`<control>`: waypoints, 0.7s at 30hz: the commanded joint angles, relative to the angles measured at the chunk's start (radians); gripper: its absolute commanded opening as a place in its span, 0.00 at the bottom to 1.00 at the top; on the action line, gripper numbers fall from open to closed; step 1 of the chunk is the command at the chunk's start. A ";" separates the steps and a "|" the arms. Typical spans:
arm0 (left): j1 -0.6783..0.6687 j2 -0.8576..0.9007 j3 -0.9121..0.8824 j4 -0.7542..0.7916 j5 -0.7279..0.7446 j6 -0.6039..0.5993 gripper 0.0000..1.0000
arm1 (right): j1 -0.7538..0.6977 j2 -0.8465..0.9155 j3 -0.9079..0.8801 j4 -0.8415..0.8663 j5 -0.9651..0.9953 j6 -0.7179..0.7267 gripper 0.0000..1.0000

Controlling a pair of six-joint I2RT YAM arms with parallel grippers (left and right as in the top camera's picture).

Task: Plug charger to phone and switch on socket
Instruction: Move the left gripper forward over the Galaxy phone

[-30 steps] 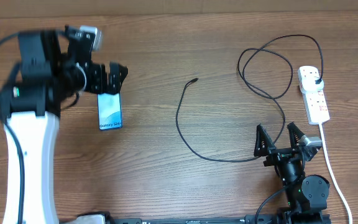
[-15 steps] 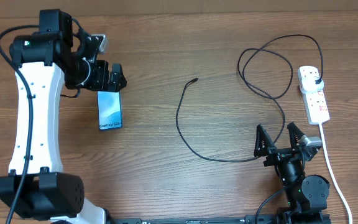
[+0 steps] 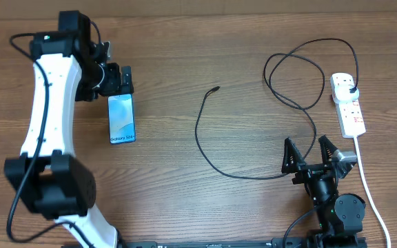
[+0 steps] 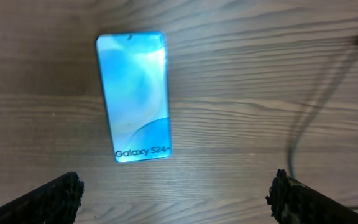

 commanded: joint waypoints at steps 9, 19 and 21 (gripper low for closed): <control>-0.002 0.180 0.022 -0.003 -0.092 -0.061 1.00 | 0.003 -0.012 -0.011 0.003 0.006 0.001 1.00; -0.017 0.261 0.012 0.026 -0.108 -0.061 1.00 | 0.003 -0.012 -0.011 0.003 0.006 0.001 1.00; -0.023 0.261 0.000 0.045 -0.115 -0.061 1.00 | 0.003 -0.012 -0.011 0.003 0.006 0.001 1.00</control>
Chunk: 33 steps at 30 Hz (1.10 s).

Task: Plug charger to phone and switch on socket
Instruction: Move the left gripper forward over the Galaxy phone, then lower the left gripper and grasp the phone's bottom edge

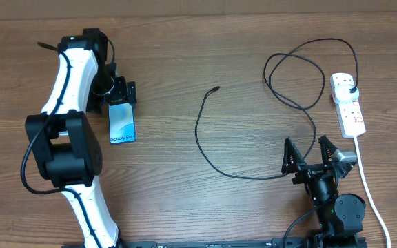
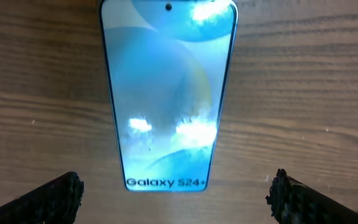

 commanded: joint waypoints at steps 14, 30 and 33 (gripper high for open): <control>-0.031 0.013 -0.124 0.125 -0.064 -0.011 1.00 | 0.003 -0.012 -0.011 0.003 0.007 0.001 1.00; -0.031 0.013 -0.302 0.297 -0.062 -0.010 1.00 | 0.003 -0.012 -0.011 0.003 0.007 0.001 1.00; -0.031 0.013 -0.304 0.303 -0.061 -0.003 1.00 | 0.003 -0.012 -0.011 0.003 0.007 0.001 1.00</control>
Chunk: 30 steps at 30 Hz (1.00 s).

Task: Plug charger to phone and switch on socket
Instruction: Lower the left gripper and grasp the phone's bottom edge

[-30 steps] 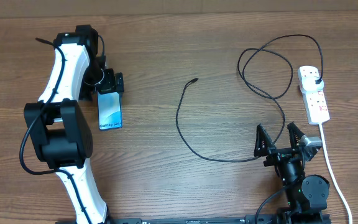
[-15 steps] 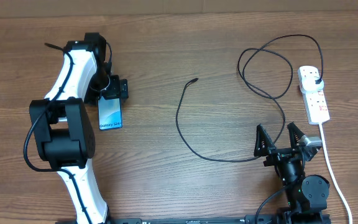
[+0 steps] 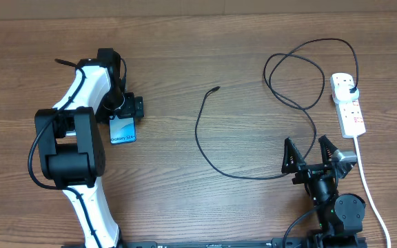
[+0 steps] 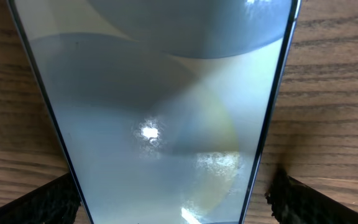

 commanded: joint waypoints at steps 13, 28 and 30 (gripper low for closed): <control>-0.059 0.019 -0.034 0.013 0.106 0.009 0.88 | 0.003 -0.012 -0.011 0.003 0.006 0.001 1.00; -0.178 0.019 -0.034 -0.010 0.101 -0.145 0.88 | 0.003 -0.012 -0.011 0.003 0.006 0.001 1.00; -0.178 0.019 -0.034 -0.020 0.073 -0.140 0.89 | 0.003 -0.012 -0.011 0.003 0.006 0.001 1.00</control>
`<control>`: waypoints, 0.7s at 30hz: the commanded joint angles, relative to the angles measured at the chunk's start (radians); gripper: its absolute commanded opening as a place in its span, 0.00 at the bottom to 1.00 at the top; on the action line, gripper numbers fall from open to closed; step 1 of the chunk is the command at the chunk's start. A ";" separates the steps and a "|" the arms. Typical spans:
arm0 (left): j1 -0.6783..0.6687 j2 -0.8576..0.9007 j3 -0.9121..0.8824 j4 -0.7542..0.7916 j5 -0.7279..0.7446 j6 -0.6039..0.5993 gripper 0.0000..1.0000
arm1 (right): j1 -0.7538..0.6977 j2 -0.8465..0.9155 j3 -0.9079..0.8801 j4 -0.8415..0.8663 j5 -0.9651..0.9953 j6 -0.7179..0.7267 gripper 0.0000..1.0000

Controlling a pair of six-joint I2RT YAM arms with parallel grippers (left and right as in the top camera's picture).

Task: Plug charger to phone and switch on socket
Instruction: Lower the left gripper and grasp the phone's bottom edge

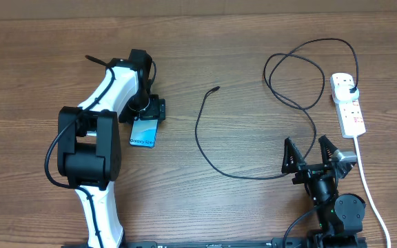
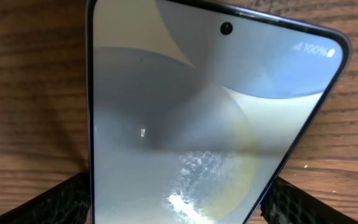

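The phone (image 1: 143, 134) lies screen up on the table left of centre, its lit screen (image 2: 185, 124) filling the left wrist view. My left gripper (image 1: 149, 111) is shut on the phone's upper end, a black finger (image 2: 61, 199) against each long edge. The black charger cable (image 1: 200, 134) loops across the middle, its free plug end (image 1: 216, 89) to the right of the phone. The cable's other end goes into the white socket strip (image 1: 349, 107) at the far right. My right gripper (image 1: 312, 155) stands open near the front edge, holding nothing.
The strip's white lead (image 1: 367, 186) runs down the right side toward the front edge. Coils of the black cable (image 1: 295, 69) lie between the middle of the table and the strip. The left arm's white links (image 1: 105, 89) reach over the left part of the table.
The phone has shifted to the right and sits slightly turned, with my left gripper now shut on its edges. The right arm, cable and socket strip have not moved.
My left gripper was open just behind the phone at the left of the table. It was then lower over the phone's top end, then lower still with its fingers either side. Now it grips the phone, which lies nearer the cable's plug end.
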 commanded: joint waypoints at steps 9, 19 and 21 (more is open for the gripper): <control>-0.007 0.021 -0.031 0.004 0.035 0.231 0.94 | 0.003 -0.012 -0.011 0.004 0.007 0.001 1.00; -0.007 0.021 -0.031 0.005 0.045 0.303 0.70 | 0.003 -0.012 -0.011 0.004 0.007 0.001 1.00; -0.007 0.021 -0.031 0.007 0.056 0.280 0.68 | 0.003 -0.012 -0.011 0.004 0.007 0.001 1.00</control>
